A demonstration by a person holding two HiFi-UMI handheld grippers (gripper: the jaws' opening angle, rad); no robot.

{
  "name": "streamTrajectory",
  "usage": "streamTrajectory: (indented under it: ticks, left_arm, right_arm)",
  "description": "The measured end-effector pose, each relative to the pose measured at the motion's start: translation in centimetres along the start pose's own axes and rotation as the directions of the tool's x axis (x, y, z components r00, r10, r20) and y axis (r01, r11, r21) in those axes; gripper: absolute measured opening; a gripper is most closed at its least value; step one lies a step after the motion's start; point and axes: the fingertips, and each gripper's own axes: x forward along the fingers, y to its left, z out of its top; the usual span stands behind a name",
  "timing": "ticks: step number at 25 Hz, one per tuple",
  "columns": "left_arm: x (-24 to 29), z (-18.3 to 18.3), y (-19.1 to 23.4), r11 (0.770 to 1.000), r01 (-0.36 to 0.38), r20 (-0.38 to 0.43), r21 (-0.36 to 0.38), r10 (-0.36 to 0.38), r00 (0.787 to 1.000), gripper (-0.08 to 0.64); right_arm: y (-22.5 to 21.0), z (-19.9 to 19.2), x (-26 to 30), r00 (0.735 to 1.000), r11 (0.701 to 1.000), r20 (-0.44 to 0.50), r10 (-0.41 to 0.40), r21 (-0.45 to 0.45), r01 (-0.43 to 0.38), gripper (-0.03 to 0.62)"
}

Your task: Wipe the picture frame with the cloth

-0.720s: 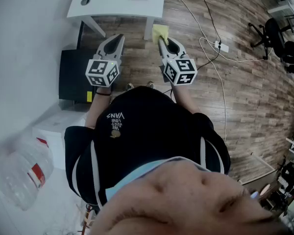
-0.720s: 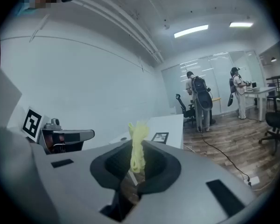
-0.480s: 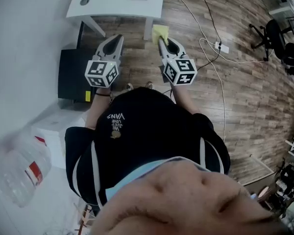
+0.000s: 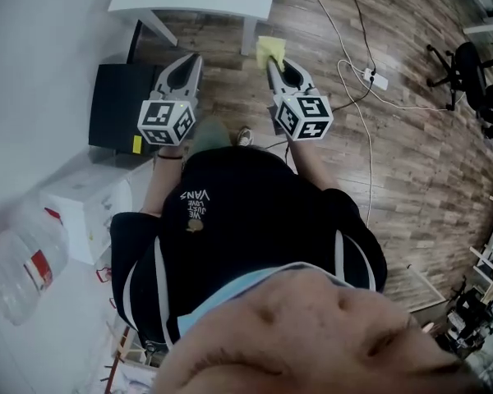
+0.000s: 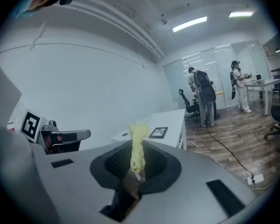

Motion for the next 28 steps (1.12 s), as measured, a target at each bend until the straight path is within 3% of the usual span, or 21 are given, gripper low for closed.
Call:
streamTrajectory:
  ticks: [8,18,28]
  left_arm:
    - [1.4,-0.3,1.0,1.000,-0.014,-0.005,-0.017,0.014,1.000,0.018]
    - [7.2,1.6,4.1,0.998,0.054,-0.018,-0.014,-0.054,0.998,0.018]
    - [12.4,4.2,9.9,0.994,0.106,-0.031,-0.007,-0.106,0.994,0.018]
  right_arm:
    - [-0.8,-0.5,1.6,1.000,1.000,-0.025,0.011,0.015,-0.011,0.046]
    - [-2.9,2.1,6.7,0.999,0.999,-0.012,-0.036,0.009,0.036,0.046]
    - [-3.9,5.1,14.0,0.996,0.996,-0.009,-0.086,0.012,0.086,0.046]
